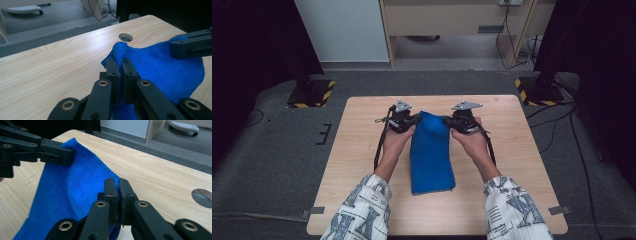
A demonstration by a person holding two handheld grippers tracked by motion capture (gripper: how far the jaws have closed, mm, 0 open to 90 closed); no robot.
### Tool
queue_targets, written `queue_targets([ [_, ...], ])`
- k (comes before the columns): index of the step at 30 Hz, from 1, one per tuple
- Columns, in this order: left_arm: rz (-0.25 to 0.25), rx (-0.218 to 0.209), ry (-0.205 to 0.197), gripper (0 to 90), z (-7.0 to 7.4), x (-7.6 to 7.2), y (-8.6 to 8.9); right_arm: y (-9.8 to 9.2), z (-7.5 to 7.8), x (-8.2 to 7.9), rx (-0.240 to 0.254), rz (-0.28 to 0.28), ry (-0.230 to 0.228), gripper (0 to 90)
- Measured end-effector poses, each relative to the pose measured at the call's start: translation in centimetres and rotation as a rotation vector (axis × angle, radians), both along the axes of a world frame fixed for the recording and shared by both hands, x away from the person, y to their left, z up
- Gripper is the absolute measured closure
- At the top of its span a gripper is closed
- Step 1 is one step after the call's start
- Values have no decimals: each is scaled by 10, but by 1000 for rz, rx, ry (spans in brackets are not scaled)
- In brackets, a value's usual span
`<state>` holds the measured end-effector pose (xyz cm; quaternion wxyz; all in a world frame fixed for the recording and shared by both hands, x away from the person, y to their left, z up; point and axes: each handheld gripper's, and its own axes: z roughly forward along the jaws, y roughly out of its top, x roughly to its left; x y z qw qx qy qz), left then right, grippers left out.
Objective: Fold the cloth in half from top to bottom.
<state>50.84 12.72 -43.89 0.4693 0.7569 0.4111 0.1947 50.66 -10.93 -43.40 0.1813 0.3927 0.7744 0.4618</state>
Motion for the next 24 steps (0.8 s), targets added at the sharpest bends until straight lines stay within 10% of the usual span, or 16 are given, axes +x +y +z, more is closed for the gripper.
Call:
queue_targets([
  [24, -63, -14, -30, 847, -15, -47, 9, -9, -14, -41, -13, 73, -34, 861],
])
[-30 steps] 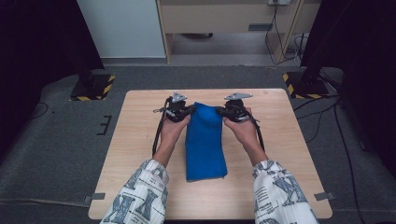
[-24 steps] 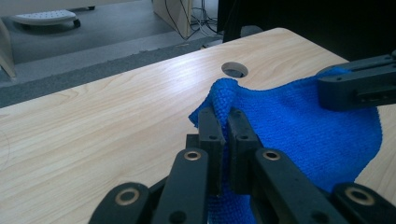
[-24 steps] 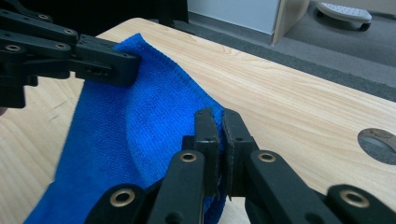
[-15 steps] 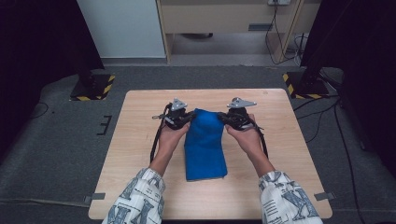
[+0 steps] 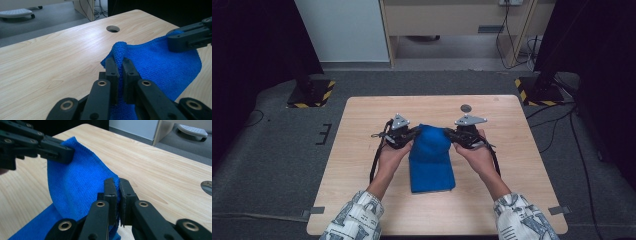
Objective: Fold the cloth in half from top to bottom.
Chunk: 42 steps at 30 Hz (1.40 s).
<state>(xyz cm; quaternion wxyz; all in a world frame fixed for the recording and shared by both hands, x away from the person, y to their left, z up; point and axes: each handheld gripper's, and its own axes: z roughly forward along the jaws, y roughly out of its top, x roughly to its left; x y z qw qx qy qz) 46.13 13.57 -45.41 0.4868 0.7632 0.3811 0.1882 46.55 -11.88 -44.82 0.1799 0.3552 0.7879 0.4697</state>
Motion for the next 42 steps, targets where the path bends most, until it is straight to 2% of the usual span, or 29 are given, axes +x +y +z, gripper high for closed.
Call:
queue_targets([
  [4, -11, -2, 3, 847, -3, -11, 1, -1, -4, -7, 2, 15, 2, 860],
  [11, -37, 20, -11, 848, -6, -24, 2, -3, -14, -23, -4, 44, 5, 859],
  [22, -51, 22, 25, 846, -27, -39, 2, -4, -34, -35, -34, 74, 25, 858],
  [25, -47, 3, 41, 845, -30, -43, 4, -4, -38, -38, -42, 82, 29, 857],
  [30, -54, 24, 42, 827, -37, -55, 7, -2, -45, -45, -44, 100, 37, 854],
  [32, -57, 33, 46, 807, -43, -62, 10, -2, -49, -49, -41, 109, 41, 850],
  [36, -68, 35, 55, 709, -50, -71, 14, 0, -56, -56, -41, 125, 35, 851],
  [39, -54, -10, 57, 604, -48, -74, 16, -1, -60, -60, -36, 132, 37, 851],
  [42, -57, -35, 55, 517, -43, -76, 17, -2, -60, -61, -39, 137, 41, 850],
])
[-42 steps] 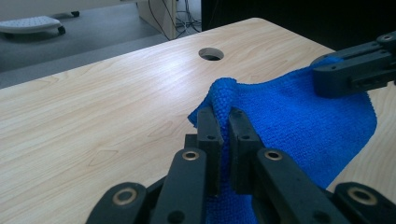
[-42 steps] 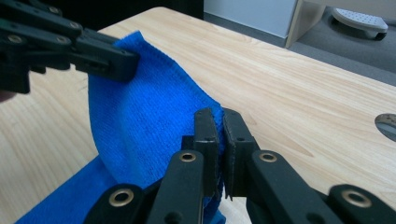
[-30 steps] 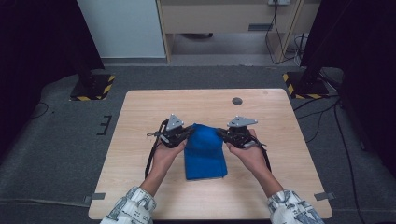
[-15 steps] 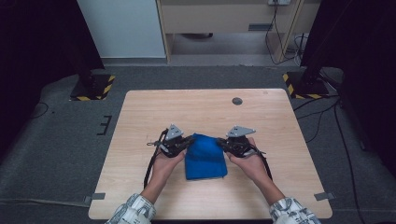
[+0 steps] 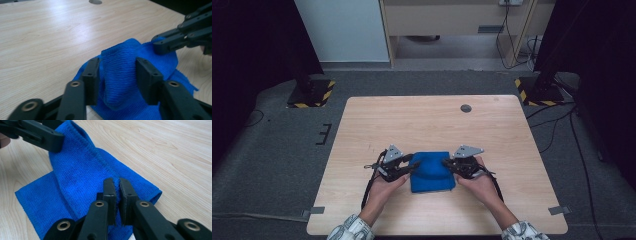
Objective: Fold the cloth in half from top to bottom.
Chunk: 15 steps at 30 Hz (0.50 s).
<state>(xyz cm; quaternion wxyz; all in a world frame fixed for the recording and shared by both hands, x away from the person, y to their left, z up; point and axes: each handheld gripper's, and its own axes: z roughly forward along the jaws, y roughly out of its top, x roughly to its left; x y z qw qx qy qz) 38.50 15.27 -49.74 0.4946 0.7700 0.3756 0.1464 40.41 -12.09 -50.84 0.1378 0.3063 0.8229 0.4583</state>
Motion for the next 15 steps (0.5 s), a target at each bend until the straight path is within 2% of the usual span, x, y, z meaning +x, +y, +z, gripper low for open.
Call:
queue_targets([
  [3, -5, -8, -5, 470, 2, -3, 1, -2, 0, -1, 3, -1, 0, 850],
  [7, 10, -38, -26, 460, 10, -5, 6, -3, 0, -2, 7, -4, 0, 849],
  [11, 65, -44, -47, 456, 12, -2, 15, -2, 1, -5, 10, 8, -2, 842],
  [15, 121, -22, -47, 456, 9, 5, 25, -1, 3, -7, 14, 13, -6, 839],
])
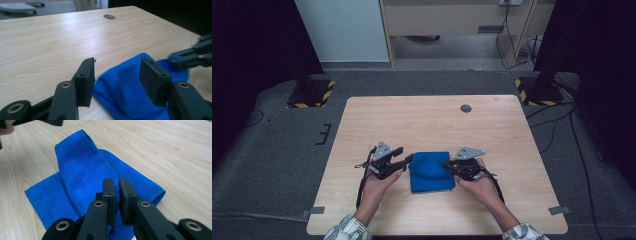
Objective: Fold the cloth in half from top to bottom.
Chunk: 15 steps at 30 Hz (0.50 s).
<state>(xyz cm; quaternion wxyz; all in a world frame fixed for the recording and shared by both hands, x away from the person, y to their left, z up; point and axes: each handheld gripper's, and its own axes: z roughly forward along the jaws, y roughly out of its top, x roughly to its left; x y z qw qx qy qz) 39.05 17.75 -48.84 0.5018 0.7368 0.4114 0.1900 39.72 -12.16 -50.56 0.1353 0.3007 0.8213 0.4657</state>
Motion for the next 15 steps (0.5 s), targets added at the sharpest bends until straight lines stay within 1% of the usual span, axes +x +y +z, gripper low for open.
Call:
queue_targets([
  [4, 28, 37, 15, 451, -7, 6, 3, -1, 1, 0, 3, 0, 0, 838],
  [9, 43, 102, 50, 449, -18, 13, -2, 0, -1, -1, 1, 4, 4, 834],
  [11, 37, 102, 59, 452, -21, 15, -5, 0, -1, -2, -1, 6, 4, 833],
  [13, 27, 117, 65, 452, -22, 15, -9, 0, -1, -3, 1, 10, 4, 831],
  [15, 9, 126, 86, 448, -24, 14, -14, 0, 0, -3, 0, 8, 1, 826],
])
